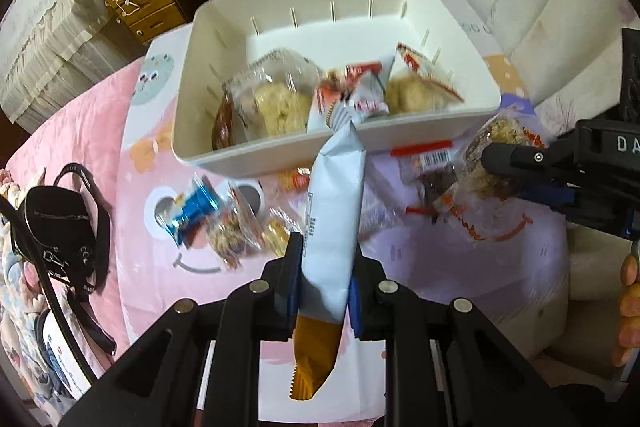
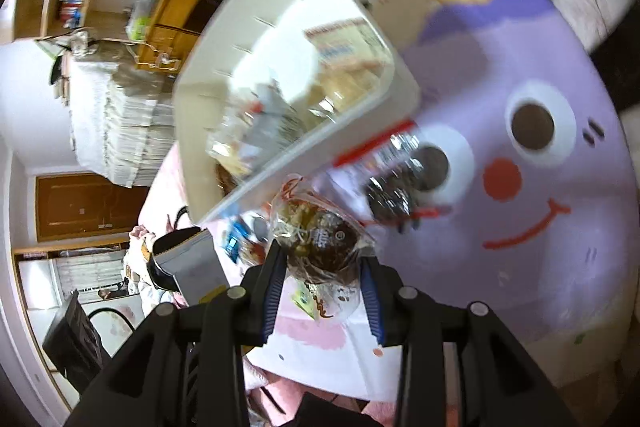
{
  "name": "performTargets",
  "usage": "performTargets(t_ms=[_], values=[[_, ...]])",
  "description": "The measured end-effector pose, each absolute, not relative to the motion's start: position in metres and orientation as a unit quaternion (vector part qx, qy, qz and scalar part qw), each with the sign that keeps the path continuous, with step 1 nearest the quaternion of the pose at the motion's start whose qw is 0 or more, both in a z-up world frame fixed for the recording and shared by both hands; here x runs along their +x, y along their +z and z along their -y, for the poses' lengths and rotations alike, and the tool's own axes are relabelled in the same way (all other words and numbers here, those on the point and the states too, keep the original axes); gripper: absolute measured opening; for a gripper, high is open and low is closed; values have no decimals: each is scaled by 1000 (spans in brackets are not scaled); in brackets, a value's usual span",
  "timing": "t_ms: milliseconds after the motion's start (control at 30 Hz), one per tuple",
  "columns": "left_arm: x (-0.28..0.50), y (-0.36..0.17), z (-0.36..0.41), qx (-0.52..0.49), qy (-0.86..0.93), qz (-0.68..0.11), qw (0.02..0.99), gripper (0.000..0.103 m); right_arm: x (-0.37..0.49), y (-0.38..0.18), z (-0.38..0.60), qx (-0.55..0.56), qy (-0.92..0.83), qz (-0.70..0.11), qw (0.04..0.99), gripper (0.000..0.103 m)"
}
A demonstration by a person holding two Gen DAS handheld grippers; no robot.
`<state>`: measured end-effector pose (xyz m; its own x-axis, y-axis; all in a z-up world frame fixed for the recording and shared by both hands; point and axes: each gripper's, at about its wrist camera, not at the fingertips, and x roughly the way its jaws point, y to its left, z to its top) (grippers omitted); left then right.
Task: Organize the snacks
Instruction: 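Carry both snacks into the white tray and open both tools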
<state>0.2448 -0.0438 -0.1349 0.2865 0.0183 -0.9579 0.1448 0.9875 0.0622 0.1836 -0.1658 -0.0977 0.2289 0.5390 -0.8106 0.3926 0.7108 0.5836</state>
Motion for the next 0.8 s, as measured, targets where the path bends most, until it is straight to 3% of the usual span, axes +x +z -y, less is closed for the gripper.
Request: performTargets(t_ms=[333, 800], values=[[288, -102, 35, 71, -35, -567, 820, 17, 216, -62, 158, 344, 62, -558, 753, 36], [342, -80, 9, 55, 9, -528, 847, 18, 252, -67, 172, 348, 45, -539, 766, 36]])
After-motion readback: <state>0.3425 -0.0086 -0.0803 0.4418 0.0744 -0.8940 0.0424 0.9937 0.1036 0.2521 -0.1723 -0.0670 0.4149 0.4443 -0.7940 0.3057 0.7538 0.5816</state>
